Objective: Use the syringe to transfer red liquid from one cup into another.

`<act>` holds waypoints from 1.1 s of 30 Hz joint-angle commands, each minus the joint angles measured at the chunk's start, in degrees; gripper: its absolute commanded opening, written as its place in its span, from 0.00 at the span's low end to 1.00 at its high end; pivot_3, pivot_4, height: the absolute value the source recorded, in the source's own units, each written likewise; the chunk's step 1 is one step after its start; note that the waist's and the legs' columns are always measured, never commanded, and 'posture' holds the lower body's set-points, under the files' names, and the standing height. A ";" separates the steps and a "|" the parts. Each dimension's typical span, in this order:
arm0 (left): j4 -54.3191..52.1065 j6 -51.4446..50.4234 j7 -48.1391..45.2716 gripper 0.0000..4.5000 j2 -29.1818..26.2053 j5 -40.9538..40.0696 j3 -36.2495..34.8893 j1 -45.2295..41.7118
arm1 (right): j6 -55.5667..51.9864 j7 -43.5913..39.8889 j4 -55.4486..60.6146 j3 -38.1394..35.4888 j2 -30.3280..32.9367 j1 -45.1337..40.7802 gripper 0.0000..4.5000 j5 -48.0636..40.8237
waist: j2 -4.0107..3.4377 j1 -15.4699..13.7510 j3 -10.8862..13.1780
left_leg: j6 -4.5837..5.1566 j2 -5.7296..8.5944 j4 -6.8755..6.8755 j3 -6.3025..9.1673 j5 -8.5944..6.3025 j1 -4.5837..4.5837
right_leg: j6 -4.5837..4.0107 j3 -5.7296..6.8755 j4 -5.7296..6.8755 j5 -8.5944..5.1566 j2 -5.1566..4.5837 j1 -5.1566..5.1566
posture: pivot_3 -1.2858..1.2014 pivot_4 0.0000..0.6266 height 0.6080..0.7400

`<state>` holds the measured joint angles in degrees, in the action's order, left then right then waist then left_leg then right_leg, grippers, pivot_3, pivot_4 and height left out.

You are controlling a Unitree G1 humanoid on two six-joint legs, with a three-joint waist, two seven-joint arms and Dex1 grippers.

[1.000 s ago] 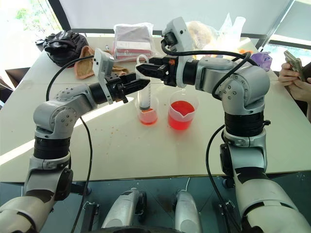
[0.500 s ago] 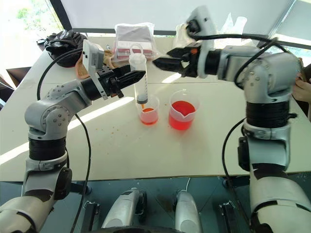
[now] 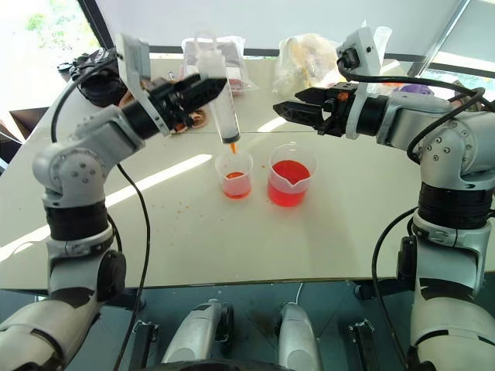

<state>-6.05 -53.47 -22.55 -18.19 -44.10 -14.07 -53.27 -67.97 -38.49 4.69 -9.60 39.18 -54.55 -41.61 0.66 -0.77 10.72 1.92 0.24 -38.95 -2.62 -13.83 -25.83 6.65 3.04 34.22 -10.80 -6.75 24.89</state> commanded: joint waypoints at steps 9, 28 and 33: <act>17.81 -22.78 25.38 0.33 -2.99 -4.07 -17.35 -11.94 | 2.14 0.40 2.71 -0.35 1.06 2.29 0.82 0.56 | 0.02 0.35 0.01 | 0.00 0.01 0.02 -0.02 0.01 0.07 | 0.15 0.01 0.06 0.05 0.03 -0.02 | 0.52 0.24 1.00; 23.72 -37.19 17.57 0.33 -6.76 7.26 -2.86 -8.72 | 13.67 -24.25 15.61 13.45 18.70 7.95 0.82 4.32 | 0.10 0.14 0.06 | -0.18 -0.01 0.04 -0.02 -0.02 0.11 | 0.19 0.00 -0.03 0.03 0.00 -0.01 | 0.52 0.24 1.00; 23.93 -37.29 16.81 0.33 -4.69 9.62 -3.22 -7.01 | 13.57 -23.99 15.56 13.60 18.26 8.02 0.82 5.30 | 0.11 -0.07 0.07 | -0.23 0.00 0.04 -0.01 -0.05 0.08 | 0.18 0.00 -0.05 0.03 -0.07 0.00 | 0.52 0.24 1.00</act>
<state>18.41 -90.74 -5.06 -23.19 -35.28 -16.88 -60.17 -55.05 -62.36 19.06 4.71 56.87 -45.94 -36.56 0.77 -0.84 10.79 1.68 0.24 -38.91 -2.62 -13.89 -25.75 6.82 3.05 34.16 -10.77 -6.82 24.89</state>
